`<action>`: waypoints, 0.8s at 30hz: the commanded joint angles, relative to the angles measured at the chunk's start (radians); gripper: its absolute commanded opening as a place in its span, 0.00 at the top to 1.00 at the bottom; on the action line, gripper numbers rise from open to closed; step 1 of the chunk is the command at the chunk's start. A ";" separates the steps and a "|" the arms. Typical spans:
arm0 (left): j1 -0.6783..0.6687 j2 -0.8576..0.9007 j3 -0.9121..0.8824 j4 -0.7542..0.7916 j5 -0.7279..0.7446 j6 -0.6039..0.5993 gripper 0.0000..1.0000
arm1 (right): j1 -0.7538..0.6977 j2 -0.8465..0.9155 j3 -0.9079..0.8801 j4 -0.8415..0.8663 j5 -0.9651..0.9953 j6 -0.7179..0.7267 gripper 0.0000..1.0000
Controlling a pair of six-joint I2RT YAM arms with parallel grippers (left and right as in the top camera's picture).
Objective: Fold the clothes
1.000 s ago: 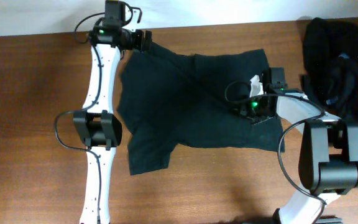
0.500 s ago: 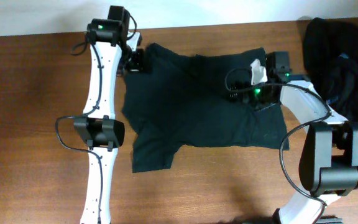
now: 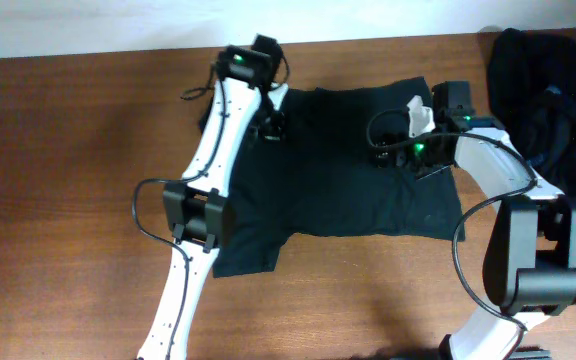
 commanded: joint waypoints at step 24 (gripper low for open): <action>-0.110 -0.291 -0.637 0.092 -0.300 -0.165 0.01 | -0.097 -0.010 0.011 -0.041 -0.002 -0.006 0.01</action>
